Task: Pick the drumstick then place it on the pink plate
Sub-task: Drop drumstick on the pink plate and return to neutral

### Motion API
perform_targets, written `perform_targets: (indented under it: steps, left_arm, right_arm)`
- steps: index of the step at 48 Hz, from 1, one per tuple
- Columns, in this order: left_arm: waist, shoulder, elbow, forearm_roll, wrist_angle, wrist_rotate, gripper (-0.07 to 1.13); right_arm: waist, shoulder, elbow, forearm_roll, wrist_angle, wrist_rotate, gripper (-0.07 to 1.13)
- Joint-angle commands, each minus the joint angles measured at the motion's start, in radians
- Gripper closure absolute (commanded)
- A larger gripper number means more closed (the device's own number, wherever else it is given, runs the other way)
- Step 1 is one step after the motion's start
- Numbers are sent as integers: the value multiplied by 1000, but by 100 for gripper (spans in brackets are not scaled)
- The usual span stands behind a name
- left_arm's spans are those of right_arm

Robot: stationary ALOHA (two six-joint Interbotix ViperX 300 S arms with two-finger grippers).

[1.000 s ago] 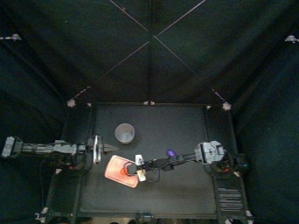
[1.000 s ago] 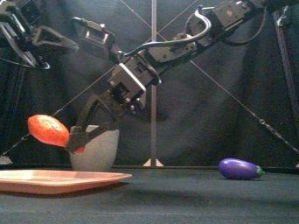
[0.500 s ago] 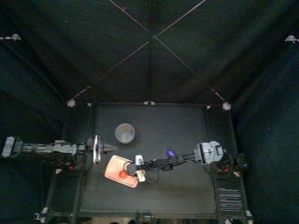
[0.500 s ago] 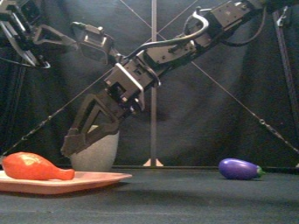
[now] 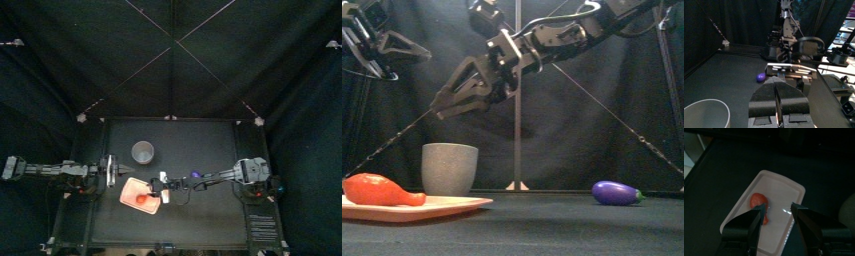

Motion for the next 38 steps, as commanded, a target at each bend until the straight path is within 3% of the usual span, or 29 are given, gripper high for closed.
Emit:
perform_targets:
  steps: [1, 13, 38]
  left_arm:
    - [-3, 3, -5, 0, -8, 2, 93]
    - [-5, 5, 3, 0, -5, 2, 93]
    - [-6, 3, 3, 3, -3, 3, 93]
  right_arm:
    - [-29, -117, 66, 11, -97, -3, 23]
    - [-87, -291, 264, 48, -341, -3, 23]
    - [-152, -545, 591, 127, -558, -5, 23]
